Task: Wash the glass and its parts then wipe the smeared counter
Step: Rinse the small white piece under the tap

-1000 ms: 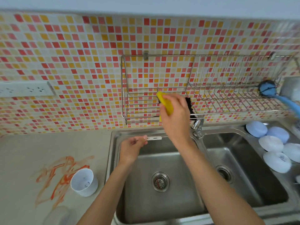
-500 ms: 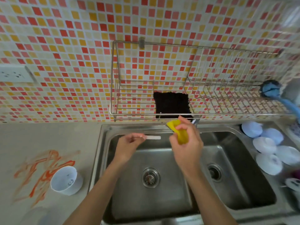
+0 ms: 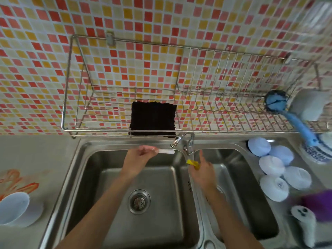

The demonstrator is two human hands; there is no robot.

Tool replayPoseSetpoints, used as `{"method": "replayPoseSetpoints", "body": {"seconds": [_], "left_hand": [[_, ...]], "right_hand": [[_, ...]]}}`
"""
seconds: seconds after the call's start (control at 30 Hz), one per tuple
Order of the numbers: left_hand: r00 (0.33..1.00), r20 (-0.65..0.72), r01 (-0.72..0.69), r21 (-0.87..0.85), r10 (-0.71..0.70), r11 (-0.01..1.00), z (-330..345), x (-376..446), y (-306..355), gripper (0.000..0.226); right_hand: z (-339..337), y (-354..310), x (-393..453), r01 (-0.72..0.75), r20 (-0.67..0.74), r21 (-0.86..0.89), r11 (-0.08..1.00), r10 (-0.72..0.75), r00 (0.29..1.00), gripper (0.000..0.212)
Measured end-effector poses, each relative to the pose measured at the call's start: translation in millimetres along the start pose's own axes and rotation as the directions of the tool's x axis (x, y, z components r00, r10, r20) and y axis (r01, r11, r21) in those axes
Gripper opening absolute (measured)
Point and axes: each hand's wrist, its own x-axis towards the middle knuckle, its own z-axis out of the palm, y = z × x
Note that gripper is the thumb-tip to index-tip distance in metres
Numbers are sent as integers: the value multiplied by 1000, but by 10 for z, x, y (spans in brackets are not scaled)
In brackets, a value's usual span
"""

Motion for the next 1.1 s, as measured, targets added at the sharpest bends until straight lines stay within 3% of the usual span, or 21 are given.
{"method": "replayPoseSetpoints", "body": {"seconds": [0.13, 0.47, 0.77, 1.1], "left_hand": [[999, 28, -34, 44, 32, 998, 149, 53, 13, 23], [999, 20, -27, 20, 26, 999, 425, 138, -69, 26], [1000, 24, -16, 68, 14, 998, 540, 178, -103, 21], [999, 22, -25, -20, 25, 999, 641, 185, -59, 15]], "right_hand": [[92, 100, 278, 27, 109, 13, 1000, -28, 994, 58], [223, 223, 426, 137, 113, -15, 990, -135, 984, 57], [293, 279, 452, 155, 119, -32, 987, -150, 981, 58], [336, 313, 451, 163, 144, -46, 986, -155, 977, 62]]}}
